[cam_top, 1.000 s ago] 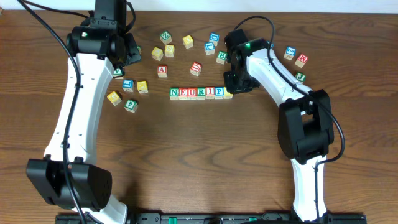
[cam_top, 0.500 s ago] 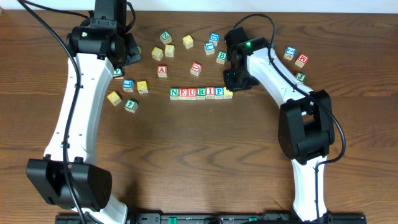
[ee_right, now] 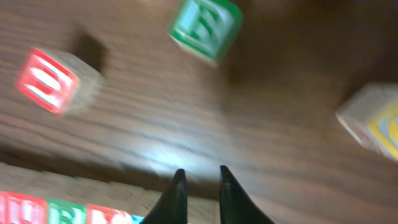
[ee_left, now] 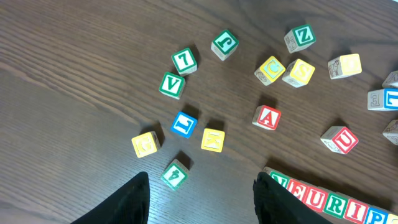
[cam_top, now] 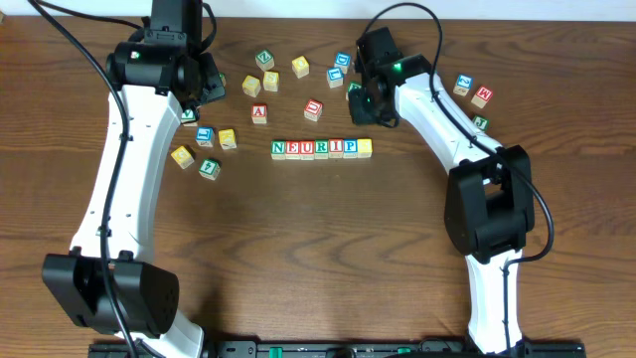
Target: Spell out NEURIPS
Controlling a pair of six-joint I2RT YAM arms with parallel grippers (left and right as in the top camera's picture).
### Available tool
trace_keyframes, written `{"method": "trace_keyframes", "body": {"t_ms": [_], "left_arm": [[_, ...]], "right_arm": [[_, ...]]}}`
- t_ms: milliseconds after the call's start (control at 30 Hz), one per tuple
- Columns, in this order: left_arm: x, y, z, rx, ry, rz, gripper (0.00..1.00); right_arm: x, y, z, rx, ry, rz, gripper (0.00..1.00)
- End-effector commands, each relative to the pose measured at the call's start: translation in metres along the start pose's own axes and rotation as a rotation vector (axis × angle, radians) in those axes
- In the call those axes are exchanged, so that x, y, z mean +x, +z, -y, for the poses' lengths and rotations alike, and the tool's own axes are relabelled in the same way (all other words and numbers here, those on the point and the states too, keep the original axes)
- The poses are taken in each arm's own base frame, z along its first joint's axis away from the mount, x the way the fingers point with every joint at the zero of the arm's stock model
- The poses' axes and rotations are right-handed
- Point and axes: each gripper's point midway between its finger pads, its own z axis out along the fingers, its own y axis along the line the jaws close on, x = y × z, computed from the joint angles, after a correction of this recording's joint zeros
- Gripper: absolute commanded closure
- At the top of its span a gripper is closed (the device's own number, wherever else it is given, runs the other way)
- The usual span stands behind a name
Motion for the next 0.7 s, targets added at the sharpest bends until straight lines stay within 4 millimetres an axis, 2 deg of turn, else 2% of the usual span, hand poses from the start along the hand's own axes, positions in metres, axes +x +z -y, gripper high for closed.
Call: {"method": "trace_keyframes", "body": {"t_ms": [0,267,667], "left_arm": [[0.004,0.007,-0.003,-0.021,0.023,-0.014,0.47],[0.004,0.007,-0.003,-0.021,0.023,-0.015,0.47],[0.004,0.007,-0.003,-0.021,0.023,-0.015,0.47]], "right_arm": [[-0.016,-0.016,-0.032,-0.067,-0.010,0.073,0.91],[-0.003,0.008,-0.062,-0.082,-0.020,0.049,0.99],[0.015,0.036,-0.064,-0.034,-0.002,-0.003,0.99]]}}
